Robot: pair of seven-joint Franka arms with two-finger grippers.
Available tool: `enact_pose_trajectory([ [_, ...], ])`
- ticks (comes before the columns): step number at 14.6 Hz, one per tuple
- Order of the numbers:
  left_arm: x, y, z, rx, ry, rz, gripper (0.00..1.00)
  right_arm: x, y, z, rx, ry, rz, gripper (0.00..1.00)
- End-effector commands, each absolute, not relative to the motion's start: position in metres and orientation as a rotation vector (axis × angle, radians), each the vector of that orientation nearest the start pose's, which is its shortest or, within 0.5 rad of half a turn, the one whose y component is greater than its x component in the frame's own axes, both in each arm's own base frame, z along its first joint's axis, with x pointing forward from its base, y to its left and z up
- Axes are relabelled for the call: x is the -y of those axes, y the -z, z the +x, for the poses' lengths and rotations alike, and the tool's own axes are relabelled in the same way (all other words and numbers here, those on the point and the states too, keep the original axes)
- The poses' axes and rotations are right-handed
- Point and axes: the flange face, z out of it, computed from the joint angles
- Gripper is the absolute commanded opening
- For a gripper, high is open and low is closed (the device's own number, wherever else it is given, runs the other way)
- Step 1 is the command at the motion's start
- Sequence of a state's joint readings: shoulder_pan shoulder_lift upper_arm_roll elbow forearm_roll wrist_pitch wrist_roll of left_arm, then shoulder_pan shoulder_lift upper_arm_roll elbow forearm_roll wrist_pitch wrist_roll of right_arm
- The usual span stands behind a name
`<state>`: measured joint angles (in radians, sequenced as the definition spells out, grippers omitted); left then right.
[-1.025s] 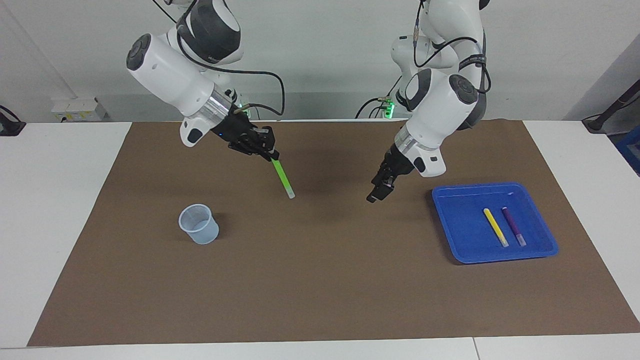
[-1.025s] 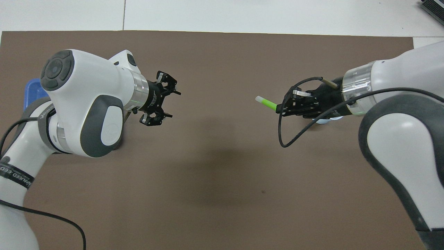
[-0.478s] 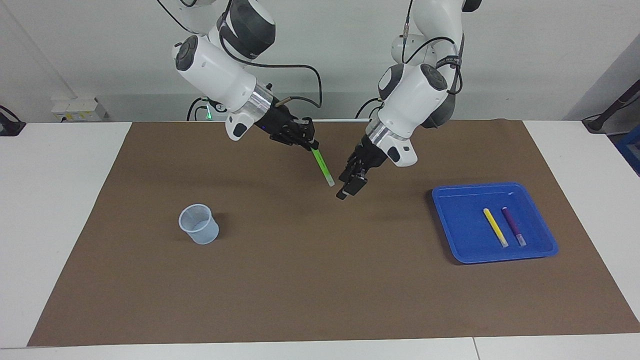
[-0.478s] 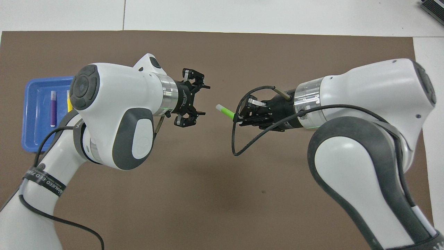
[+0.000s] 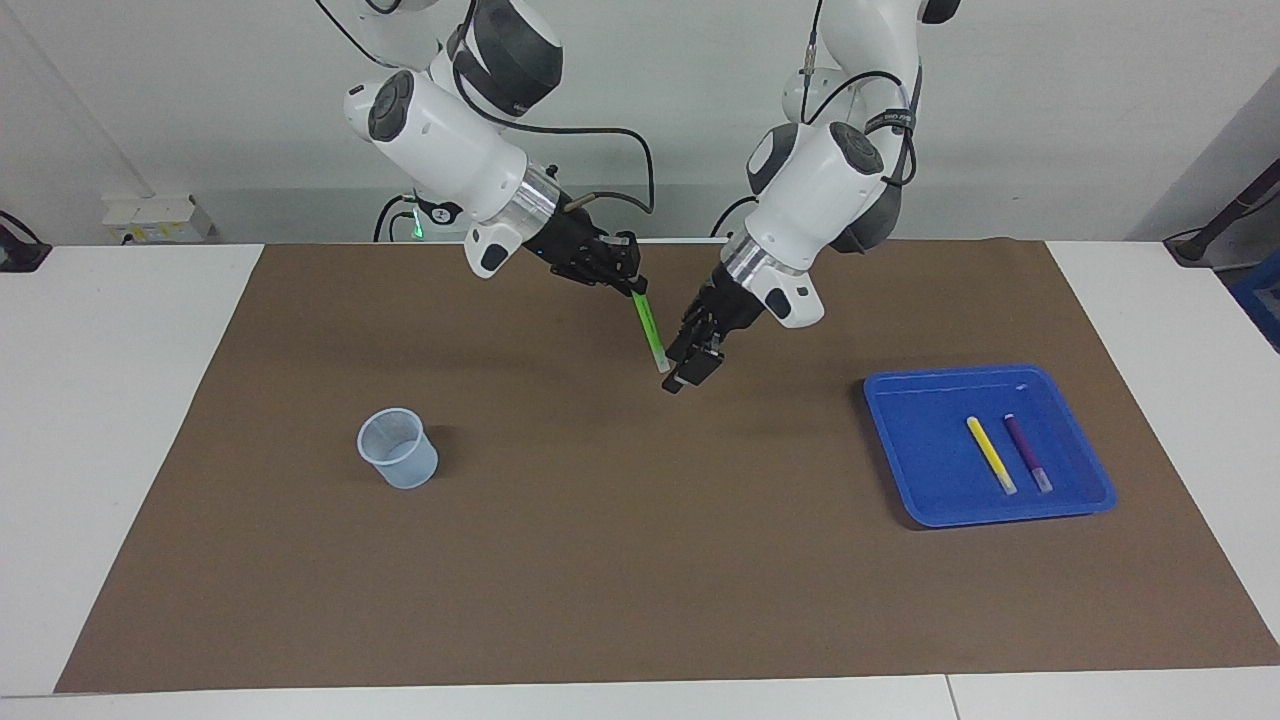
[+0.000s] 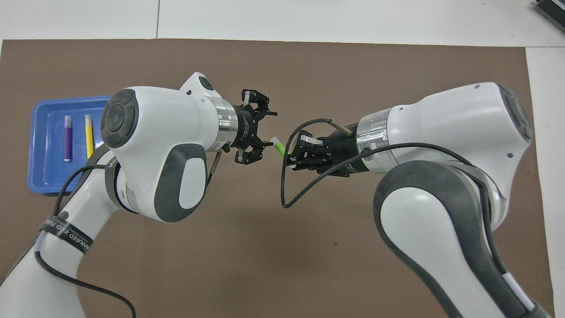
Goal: Right arm passes pens to left for tray arrangement
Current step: 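Close the left gripper on the green pen held by the right gripper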
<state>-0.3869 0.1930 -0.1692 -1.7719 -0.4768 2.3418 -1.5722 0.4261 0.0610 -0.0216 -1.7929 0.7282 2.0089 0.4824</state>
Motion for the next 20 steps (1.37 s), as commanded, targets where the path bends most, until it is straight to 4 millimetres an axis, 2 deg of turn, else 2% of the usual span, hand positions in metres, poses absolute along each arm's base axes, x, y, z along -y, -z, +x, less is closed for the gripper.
enact_pose_trajectory([
  [1,0.356,-0.494,0.537,-1.568,0.340,2.115,0.67,-0.285,-0.542,0.528,-0.431,-0.204,-2.394,0.00],
  [5,0.353,-0.493,0.527,-1.492,0.391,2.242,0.67,-0.285,-0.540,0.528,-0.448,-0.212,-2.393,0.00],
  [8,0.354,-0.496,0.525,-1.484,0.394,2.249,0.67,-0.285,-0.540,0.528,-0.457,-0.215,-2.393,0.00],
  [13,0.346,-0.520,0.513,-1.459,0.409,2.274,0.65,-0.287,-0.541,0.526,-0.456,-0.216,-2.393,0.00],
  [17,0.347,-0.520,0.512,-1.468,0.395,2.255,0.58,-0.287,-0.541,0.526,-0.453,-0.215,-2.393,0.00],
  [20,0.348,-0.520,0.512,-1.468,0.387,2.247,0.41,-0.287,-0.541,0.526,-0.455,-0.215,-2.393,0.00],
])
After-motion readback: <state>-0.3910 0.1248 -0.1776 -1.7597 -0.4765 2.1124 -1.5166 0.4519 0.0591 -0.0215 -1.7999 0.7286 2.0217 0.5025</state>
